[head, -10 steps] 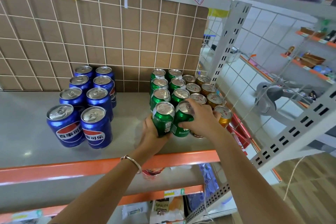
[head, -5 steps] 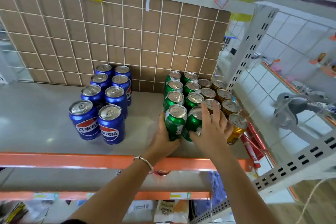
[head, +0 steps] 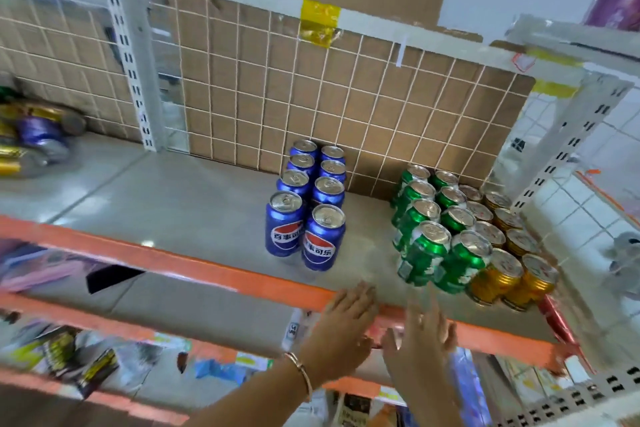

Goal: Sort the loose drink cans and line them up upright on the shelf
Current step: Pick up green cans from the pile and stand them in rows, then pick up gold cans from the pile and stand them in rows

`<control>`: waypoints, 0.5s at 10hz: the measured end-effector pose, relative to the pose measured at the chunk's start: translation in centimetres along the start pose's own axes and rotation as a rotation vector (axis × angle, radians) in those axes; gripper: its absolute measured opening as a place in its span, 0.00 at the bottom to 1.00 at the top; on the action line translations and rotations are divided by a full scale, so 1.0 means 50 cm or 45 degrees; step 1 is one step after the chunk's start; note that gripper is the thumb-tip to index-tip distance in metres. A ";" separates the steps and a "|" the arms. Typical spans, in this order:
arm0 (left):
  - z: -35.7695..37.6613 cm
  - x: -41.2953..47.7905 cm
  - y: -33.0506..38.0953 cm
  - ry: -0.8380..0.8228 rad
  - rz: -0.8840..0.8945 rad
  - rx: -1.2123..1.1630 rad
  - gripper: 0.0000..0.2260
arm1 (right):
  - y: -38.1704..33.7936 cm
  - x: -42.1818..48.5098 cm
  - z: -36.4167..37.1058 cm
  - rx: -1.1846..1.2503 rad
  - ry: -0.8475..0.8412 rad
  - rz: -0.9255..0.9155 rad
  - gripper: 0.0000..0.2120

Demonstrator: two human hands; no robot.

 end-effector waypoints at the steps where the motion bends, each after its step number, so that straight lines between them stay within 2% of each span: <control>1: 0.031 -0.109 -0.072 -0.126 -0.031 0.156 0.27 | -0.111 -0.057 0.114 -0.088 -0.129 -0.205 0.53; 2: 0.058 -0.245 -0.208 -0.225 -0.293 0.084 0.40 | -0.264 -0.111 0.182 -0.053 -0.238 -0.450 0.56; 3: -0.017 -0.393 -0.333 -0.157 -0.516 -0.077 0.42 | -0.422 -0.164 0.243 -0.087 -0.295 -0.689 0.53; 4: -0.093 -0.536 -0.453 -0.016 -0.748 -0.199 0.28 | -0.574 -0.211 0.267 -0.164 -0.441 -0.810 0.36; 5: -0.166 -0.659 -0.549 0.168 -0.937 -0.319 0.27 | -0.723 -0.234 0.261 -0.168 -0.670 -0.795 0.29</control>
Point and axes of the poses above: each hand's wrist, its own x-axis towards the middle knuckle, its own z-axis out of the palm, y = z × x, the point moved 6 cm from there along x, towards the middle knuckle, and after that the axes turned 6 degrees about -y, right-handed, at the moved point
